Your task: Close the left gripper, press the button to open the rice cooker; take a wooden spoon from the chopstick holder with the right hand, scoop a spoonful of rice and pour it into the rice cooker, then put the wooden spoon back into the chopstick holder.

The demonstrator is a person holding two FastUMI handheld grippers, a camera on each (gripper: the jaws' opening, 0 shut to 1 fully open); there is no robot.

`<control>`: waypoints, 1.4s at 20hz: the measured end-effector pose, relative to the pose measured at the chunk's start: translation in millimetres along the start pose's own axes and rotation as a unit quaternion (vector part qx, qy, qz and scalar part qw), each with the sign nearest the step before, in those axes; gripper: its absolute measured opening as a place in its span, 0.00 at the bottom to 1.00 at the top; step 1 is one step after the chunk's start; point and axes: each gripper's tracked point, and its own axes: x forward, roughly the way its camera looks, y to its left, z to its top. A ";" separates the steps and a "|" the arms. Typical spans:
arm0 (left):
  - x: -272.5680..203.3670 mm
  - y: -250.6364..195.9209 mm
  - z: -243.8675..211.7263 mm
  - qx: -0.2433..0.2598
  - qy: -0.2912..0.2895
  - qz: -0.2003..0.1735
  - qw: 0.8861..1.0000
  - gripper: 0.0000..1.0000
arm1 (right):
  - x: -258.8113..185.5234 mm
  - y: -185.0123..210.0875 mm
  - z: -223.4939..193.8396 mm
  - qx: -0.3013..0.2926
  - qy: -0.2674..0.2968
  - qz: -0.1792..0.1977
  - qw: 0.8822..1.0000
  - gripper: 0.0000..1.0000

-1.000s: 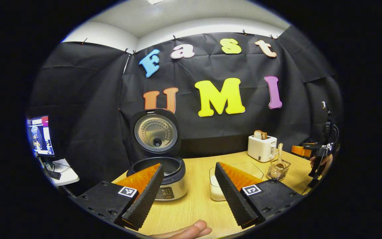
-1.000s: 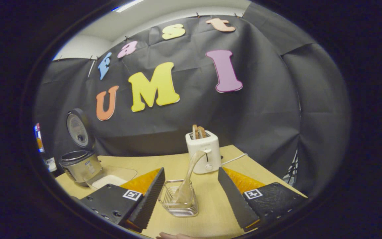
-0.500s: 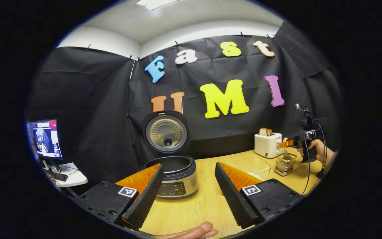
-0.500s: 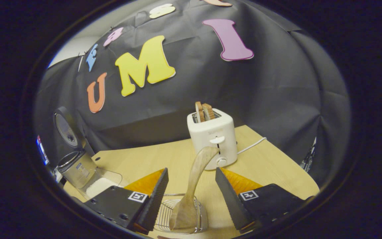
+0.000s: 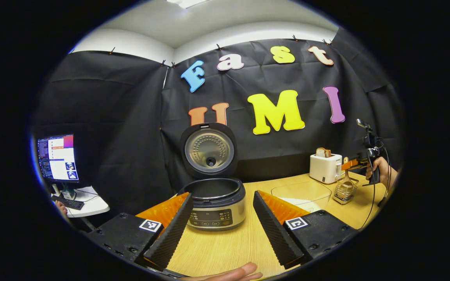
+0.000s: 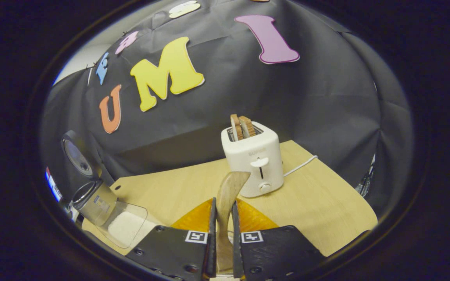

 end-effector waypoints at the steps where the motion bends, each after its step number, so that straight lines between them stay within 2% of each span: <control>1: -1.0 1.1 2.6 0.001 -0.004 0.001 1.000 0.95 | -5.3 0.9 -1.2 0.000 -0.001 0.002 1.000 0.16; 3: -5.4 0.2 9.0 0.000 -0.014 -0.004 1.000 0.99 | -19.3 6.4 1.1 0.011 -0.007 0.013 1.000 0.10; 5: -11.0 2.4 16.8 -0.017 -0.025 -0.009 0.999 0.99 | -38.5 11.7 2.3 -0.002 -0.038 0.015 0.999 0.10; 6: -11.2 3.7 17.9 -0.022 -0.027 -0.011 0.999 0.95 | -44.3 15.1 2.5 -0.005 -0.048 0.017 0.999 0.10; 7: -11.0 5.7 18.4 -0.028 -0.028 -0.011 0.999 0.99 | -49.9 15.5 4.4 -0.013 -0.060 0.013 0.998 0.10; 14: -5.3 11.8 10.1 -0.043 -0.012 -0.003 0.999 0.99 | -100.5 50.1 41.8 -0.098 -0.145 -0.001 0.984 0.10; 16: -6.2 12.2 12.4 -0.041 -0.015 -0.005 0.999 0.99 | -116.6 70.3 51.8 -0.130 -0.171 -0.006 0.977 0.10; 19: -5.8 11.2 15.4 -0.042 -0.017 -0.010 0.999 0.99 | -132.9 115.4 59.3 -0.161 -0.187 0.010 0.969 0.12; 20: -7.1 12.2 14.9 -0.043 -0.017 -0.012 0.999 0.99 | -135.5 130.3 60.3 -0.170 -0.189 0.015 0.967 0.10; 22: -9.2 13.6 15.8 -0.037 -0.017 -0.016 0.999 0.99 | -138.2 160.6 61.0 -0.192 -0.197 0.026 0.961 0.10; 25: -11.7 23.8 19.0 -0.021 -0.024 -0.003 0.999 0.99 | -137.6 212.1 57.4 -0.228 -0.211 0.041 0.950 0.10; 28: -10.4 33.2 20.0 -0.013 -0.025 0.010 1.000 0.99 | -125.5 258.1 45.1 -0.249 -0.208 0.053 0.944 0.12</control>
